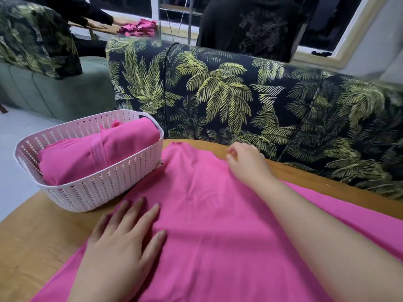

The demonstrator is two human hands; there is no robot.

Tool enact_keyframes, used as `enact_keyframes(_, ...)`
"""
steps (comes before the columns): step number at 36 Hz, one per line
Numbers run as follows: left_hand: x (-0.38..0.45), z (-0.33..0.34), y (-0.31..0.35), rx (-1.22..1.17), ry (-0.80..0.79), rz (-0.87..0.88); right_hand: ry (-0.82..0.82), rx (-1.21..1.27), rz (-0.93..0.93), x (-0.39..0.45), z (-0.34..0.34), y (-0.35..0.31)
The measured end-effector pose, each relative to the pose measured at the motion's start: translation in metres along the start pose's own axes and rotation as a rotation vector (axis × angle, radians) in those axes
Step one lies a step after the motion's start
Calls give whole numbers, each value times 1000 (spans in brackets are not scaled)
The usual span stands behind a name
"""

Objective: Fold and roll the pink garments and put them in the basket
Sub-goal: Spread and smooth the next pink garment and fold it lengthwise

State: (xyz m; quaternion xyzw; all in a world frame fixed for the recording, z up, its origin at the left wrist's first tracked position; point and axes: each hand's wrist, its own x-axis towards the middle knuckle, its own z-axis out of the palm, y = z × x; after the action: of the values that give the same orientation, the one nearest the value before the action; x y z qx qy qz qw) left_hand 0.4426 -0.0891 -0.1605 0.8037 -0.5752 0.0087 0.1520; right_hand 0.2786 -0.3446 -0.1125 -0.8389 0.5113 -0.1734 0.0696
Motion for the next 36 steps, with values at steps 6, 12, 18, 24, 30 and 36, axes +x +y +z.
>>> enact_keyframes(6, 0, 2, 6, 108, 64, -48, -104, -16, 103, -44, -39, 65)
enact_keyframes(12, 31, -6, 59, 152, -71, -73, -164, -62, 112, -66, -53, 101)
enact_keyframes(18, 81, 14, 156, -66, -234, 122, -153, 2, 131, -70, -54, 115)
enact_keyframes(24, 108, 41, 168, 17, -295, 108, -133, -11, 125, -79, -56, 138)
enact_keyframes(30, 108, 49, 163, 70, -251, 101, -78, -104, 217, -107, -67, 177)
enact_keyframes(36, 108, 51, 163, 89, -246, 99, -59, -176, 358, -123, -89, 221)
